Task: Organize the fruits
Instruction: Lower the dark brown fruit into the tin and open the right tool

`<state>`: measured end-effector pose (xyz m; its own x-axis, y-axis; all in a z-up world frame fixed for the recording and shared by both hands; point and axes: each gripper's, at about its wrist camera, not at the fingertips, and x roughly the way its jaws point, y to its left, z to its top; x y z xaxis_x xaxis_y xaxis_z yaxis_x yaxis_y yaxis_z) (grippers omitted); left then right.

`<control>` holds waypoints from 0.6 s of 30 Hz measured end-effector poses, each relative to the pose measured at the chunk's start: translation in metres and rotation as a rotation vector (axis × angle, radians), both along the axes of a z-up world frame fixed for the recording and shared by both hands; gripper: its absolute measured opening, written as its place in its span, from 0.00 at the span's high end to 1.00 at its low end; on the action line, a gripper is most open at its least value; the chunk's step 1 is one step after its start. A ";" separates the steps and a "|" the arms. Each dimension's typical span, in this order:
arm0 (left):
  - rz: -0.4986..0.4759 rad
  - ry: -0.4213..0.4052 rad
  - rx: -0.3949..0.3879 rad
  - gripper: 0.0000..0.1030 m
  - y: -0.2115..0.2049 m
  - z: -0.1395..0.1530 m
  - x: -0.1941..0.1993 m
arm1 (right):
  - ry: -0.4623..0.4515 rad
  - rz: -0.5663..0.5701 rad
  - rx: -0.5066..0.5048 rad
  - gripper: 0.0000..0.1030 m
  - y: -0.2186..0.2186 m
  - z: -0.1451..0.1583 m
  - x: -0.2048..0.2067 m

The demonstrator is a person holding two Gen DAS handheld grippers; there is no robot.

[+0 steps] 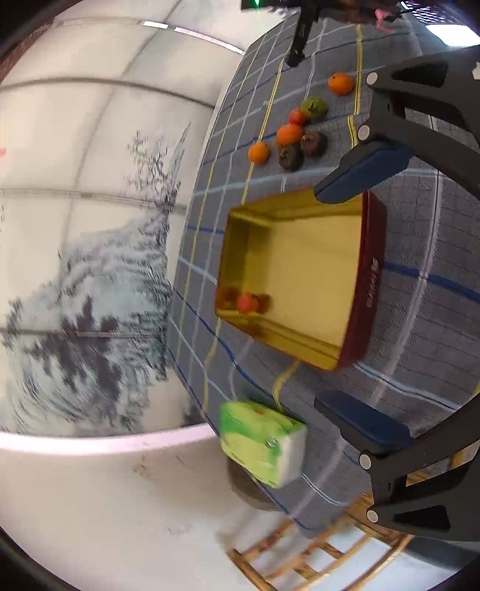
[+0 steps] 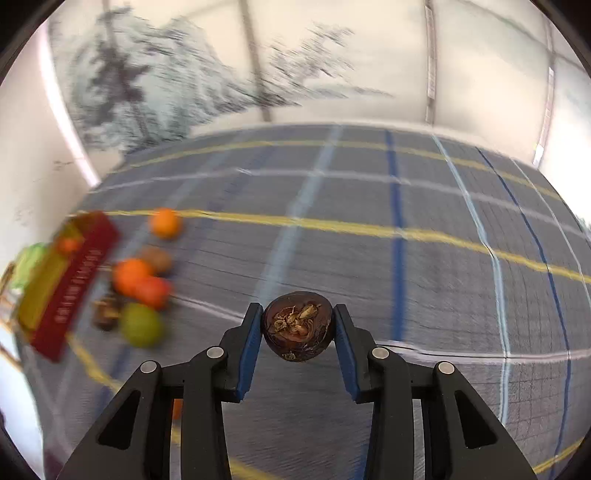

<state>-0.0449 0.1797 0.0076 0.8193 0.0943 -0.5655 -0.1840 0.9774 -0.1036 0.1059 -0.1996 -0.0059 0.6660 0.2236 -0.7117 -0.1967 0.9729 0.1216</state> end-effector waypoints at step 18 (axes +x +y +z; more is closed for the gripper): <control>-0.005 0.025 0.007 0.01 0.022 -0.007 -0.031 | 0.180 0.611 0.005 0.62 0.311 0.018 0.027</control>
